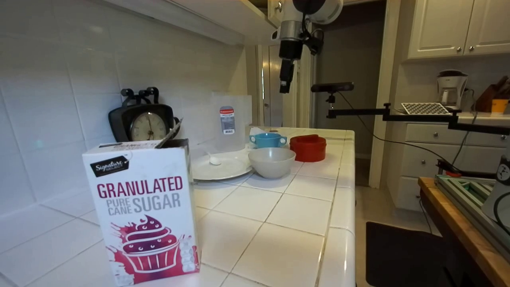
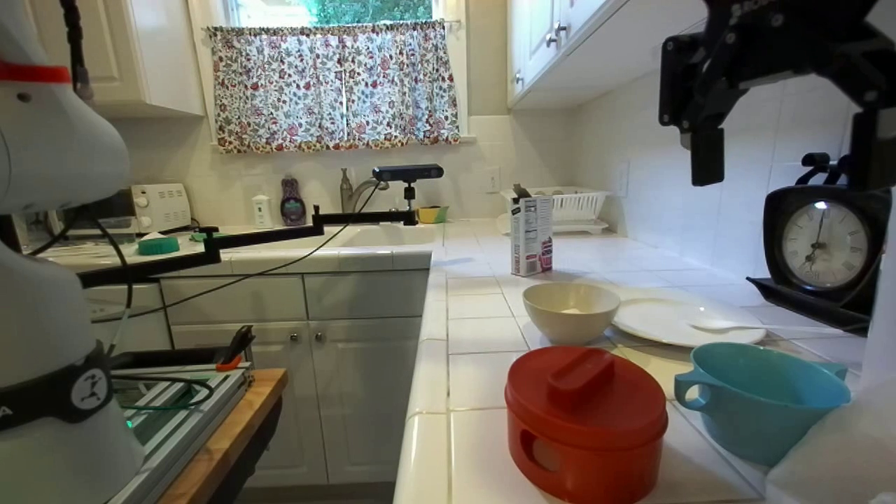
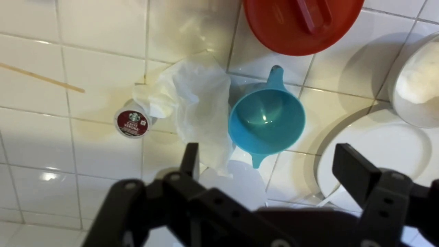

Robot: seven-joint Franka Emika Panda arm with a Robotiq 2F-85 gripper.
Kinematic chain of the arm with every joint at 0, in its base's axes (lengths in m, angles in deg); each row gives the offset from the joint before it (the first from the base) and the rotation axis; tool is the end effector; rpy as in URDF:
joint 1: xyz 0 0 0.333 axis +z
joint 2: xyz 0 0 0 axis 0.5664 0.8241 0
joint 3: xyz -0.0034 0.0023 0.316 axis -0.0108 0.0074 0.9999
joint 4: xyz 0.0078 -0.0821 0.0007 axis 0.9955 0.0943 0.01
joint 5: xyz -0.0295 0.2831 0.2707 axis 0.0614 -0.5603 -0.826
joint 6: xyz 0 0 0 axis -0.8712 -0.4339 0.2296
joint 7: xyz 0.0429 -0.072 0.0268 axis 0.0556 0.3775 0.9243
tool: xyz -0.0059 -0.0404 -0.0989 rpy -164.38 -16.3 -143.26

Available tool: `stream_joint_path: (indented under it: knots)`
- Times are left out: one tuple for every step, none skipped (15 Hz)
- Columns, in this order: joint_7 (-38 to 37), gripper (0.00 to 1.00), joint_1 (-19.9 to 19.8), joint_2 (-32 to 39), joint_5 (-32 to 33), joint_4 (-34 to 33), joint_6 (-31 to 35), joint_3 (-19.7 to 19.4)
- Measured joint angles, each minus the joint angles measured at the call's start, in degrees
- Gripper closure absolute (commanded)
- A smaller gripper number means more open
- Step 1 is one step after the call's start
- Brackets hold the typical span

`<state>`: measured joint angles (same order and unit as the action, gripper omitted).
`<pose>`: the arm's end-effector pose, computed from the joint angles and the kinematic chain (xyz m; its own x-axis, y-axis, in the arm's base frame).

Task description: Use the napkin to wipe the white plate then place the napkin back

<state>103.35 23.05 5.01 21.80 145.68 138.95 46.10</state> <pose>0.5702 -0.1545 0.4556 0.9797 0.1161 0.1635 0.1140 -0.9932 0.0219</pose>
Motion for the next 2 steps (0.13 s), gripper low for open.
stream_joint_path:
  knots:
    - [0.0, 0.0, 0.02, 0.01, 0.0, -0.02, 0.01, 0.0]
    - [0.0, 0.0, 0.04, 0.01, 0.0, -0.05, 0.01, 0.0]
